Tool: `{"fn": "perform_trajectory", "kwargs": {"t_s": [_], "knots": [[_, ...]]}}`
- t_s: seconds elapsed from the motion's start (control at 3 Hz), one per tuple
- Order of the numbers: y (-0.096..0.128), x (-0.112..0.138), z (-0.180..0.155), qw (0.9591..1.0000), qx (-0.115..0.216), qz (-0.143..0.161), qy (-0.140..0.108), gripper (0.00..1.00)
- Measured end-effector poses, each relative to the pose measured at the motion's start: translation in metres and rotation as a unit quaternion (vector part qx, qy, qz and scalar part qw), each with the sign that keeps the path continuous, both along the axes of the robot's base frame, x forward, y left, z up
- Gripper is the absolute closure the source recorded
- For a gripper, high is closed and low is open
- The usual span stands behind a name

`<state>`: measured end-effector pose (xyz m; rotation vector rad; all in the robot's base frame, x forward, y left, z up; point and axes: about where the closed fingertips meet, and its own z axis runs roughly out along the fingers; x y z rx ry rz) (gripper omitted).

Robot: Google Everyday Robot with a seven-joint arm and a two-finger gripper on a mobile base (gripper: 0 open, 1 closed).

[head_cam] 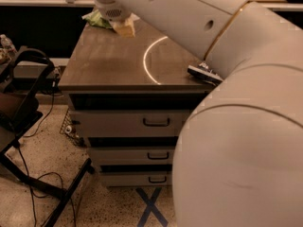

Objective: Move white bowl near green jalapeno chip bag

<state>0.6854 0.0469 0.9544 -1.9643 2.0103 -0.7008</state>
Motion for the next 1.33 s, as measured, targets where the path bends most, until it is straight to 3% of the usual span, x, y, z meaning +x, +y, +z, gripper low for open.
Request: {"fn": "perform_trajectory", "kwargs": {"t_s": [0.33, 0.67, 1.33], "knots": [[-0.02, 0.049, 0.051, 0.9983, 0.007, -0.019, -0.055, 1.0], [-0.018, 0.049, 0.068, 0.9969, 0.028, -0.019, -0.071, 1.0], [-0.019, 0.072, 0.053, 0.9949, 0.05, -0.033, -0.082, 1.0]]}}
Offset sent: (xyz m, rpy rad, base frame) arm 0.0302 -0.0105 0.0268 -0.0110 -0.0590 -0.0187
